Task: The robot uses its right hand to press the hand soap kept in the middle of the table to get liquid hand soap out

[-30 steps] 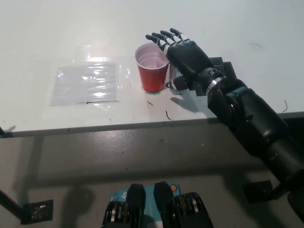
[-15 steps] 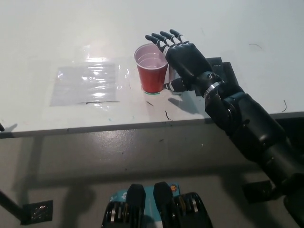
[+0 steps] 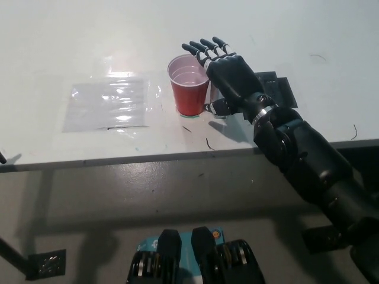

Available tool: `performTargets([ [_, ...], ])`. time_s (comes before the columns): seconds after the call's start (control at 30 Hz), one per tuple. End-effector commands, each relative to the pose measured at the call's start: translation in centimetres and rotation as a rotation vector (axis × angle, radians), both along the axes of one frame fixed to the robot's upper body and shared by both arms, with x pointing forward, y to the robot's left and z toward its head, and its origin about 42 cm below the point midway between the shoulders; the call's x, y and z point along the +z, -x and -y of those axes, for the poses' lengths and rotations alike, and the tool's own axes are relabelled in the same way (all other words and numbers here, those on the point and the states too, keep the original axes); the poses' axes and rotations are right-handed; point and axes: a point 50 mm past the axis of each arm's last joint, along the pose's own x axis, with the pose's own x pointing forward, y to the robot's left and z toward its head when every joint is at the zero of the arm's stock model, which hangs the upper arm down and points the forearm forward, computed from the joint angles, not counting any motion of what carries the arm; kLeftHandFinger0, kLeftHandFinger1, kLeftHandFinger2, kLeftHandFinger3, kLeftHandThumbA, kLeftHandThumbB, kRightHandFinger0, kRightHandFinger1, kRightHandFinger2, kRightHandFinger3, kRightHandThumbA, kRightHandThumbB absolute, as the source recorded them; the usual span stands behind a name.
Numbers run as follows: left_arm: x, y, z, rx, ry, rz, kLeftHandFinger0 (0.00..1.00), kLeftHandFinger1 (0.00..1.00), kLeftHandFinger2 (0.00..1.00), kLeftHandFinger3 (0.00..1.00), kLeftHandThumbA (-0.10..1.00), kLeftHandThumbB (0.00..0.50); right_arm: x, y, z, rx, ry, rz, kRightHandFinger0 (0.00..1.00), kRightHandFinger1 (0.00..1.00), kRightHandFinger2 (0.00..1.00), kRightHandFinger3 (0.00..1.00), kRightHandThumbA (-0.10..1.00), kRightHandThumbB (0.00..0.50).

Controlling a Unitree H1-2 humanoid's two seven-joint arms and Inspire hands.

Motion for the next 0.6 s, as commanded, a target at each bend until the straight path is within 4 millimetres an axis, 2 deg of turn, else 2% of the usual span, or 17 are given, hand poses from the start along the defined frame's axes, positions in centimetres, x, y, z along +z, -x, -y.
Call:
performTargets([
  [0.0,1.7,0.0,-0.7,0.015,-0.036,0.016,1.0,1.0,1.0,0.76,1.0,0.189,-8.3,2.5,2.3,-0.047,0.119,-0.255,1.0,1.0,1.0,1.0,1.0,0.361],
  [0.03,1.6,0.1,-0.7,0.017,-0.04,0.011,1.0,1.0,1.0,0.77,1.0,0.201,-7.7,2.2,2.4,-0.044,0.113,-0.237,1.0,1.0,1.0,1.0,1.0,0.38],
  [0.17,0.8,0.5,-0.6,0.014,-0.047,-0.012,1.0,1.0,1.0,0.79,1.0,0.186,-7.1,2.1,2.6,-0.049,0.106,-0.228,1.0,1.0,1.0,1.0,1.0,0.408],
  [0.27,0.0,0.8,-0.6,0.013,-0.028,-0.025,1.0,1.0,1.0,0.77,1.0,0.179,-7.0,2.2,2.8,-0.053,0.104,-0.23,1.0,1.0,1.0,1.0,1.0,0.406],
  [0.37,-0.7,1.0,-0.6,0.022,-0.029,-0.042,1.0,1.0,1.0,0.76,1.0,0.197,-6.1,2.1,3.1,-0.045,0.102,-0.202,1.0,1.0,1.0,1.0,1.0,0.389],
  [0.4,-0.9,1.1,-0.5,0.021,-0.031,-0.044,1.0,1.0,1.0,0.75,1.0,0.209,-4.3,1.8,3.8,-0.033,0.086,-0.173,1.0,1.0,1.0,1.0,1.0,0.36],
  [0.5,-1.1,1.3,-0.6,0.022,-0.026,-0.048,1.0,1.0,1.0,0.75,1.0,0.207,-2.5,1.3,4.5,-0.021,0.055,-0.139,1.0,1.0,1.0,1.0,1.0,0.353],
  [0.57,-1.3,1.4,-0.6,0.026,-0.025,-0.052,1.0,1.0,1.0,0.76,1.0,0.214,-0.3,0.7,4.7,-0.03,0.053,-0.095,1.0,1.0,1.0,1.0,1.0,0.346],
])
